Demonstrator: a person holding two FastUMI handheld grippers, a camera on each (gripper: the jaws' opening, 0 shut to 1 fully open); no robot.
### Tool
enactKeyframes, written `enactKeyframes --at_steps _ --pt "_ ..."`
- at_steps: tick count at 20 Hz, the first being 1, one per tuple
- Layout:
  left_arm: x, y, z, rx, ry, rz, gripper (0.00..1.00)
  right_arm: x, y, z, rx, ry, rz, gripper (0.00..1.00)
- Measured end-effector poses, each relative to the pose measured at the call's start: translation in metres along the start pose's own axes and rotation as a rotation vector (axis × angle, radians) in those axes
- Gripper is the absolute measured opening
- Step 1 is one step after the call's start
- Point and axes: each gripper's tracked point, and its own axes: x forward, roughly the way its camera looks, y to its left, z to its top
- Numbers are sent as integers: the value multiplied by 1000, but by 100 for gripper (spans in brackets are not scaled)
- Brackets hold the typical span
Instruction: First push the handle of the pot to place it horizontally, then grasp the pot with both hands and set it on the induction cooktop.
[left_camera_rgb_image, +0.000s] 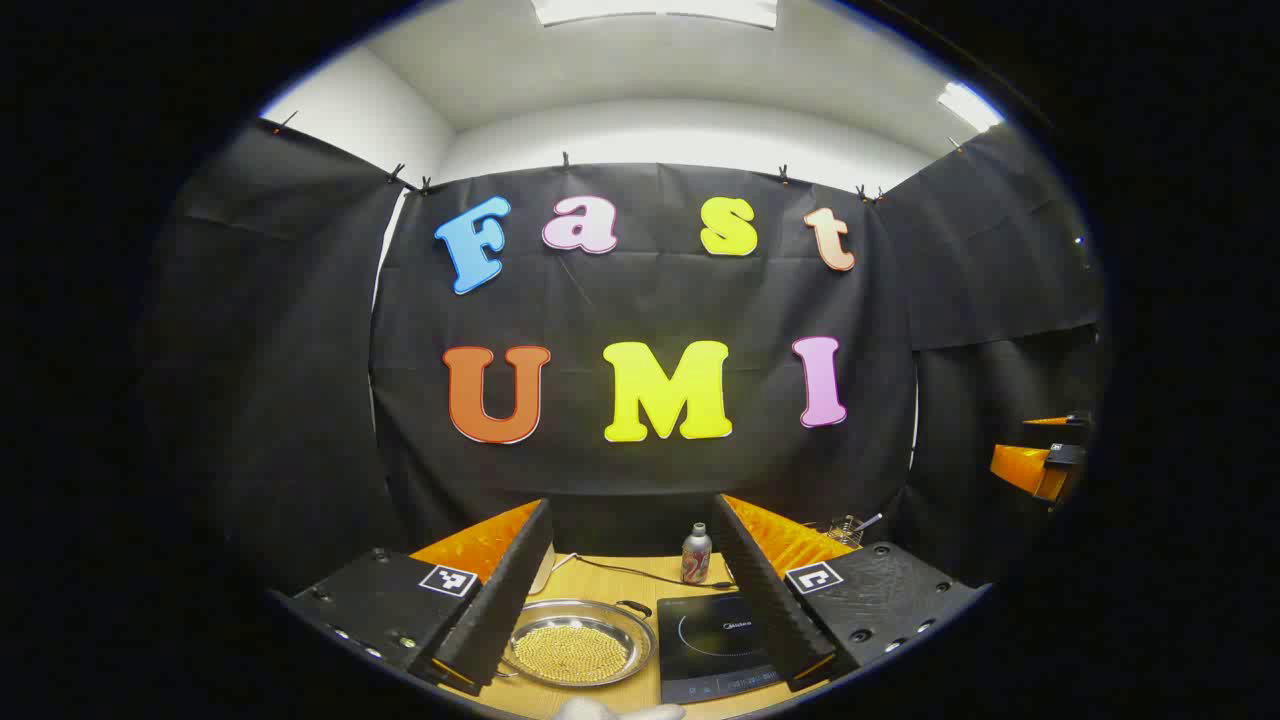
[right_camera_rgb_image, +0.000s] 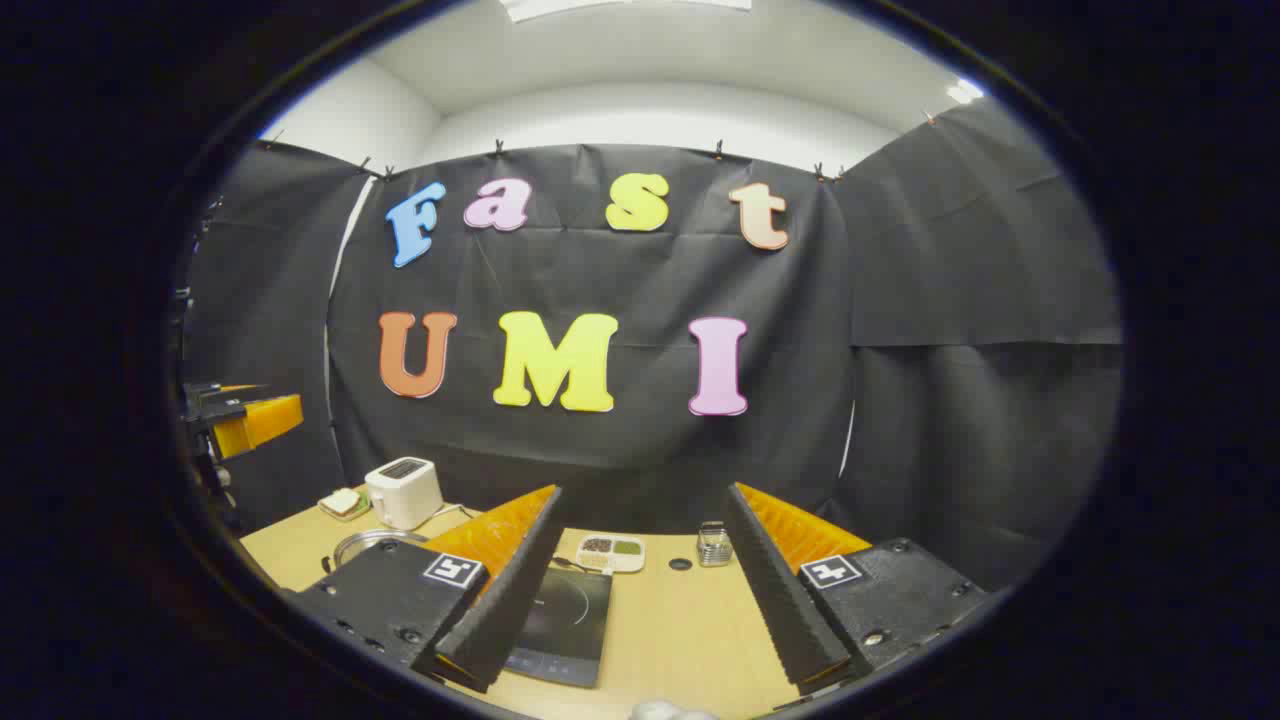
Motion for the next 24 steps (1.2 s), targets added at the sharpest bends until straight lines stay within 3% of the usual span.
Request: enactKeyframes --at_steps 9,16,20,21,22,23,24 --pt "-10 10 1 14 -5 9 96 -4 2 1 61 -20 -19 100" --pt "-17 16 4 27 -23 20 95 -7 4 -5 34 4 -20 100" --pt "-16 6 -1 7 -6 -36 80 -10 3 -3 25 -2 -20 100" --pt "-16 4 -2 -3 2 -56 60 -11 1 -3 21 -3 -23 100" --pt "-15 7 -1 -5 2 -59 53 -11 0 -3 18 -2 -24 100" --pt "-15 12 -2 1 3 -40 38 -12 1 -4 17 0 -24 100" --pt "-13 18 -5 3 5 -26 29 -12 0 -5 17 1 -22 100"
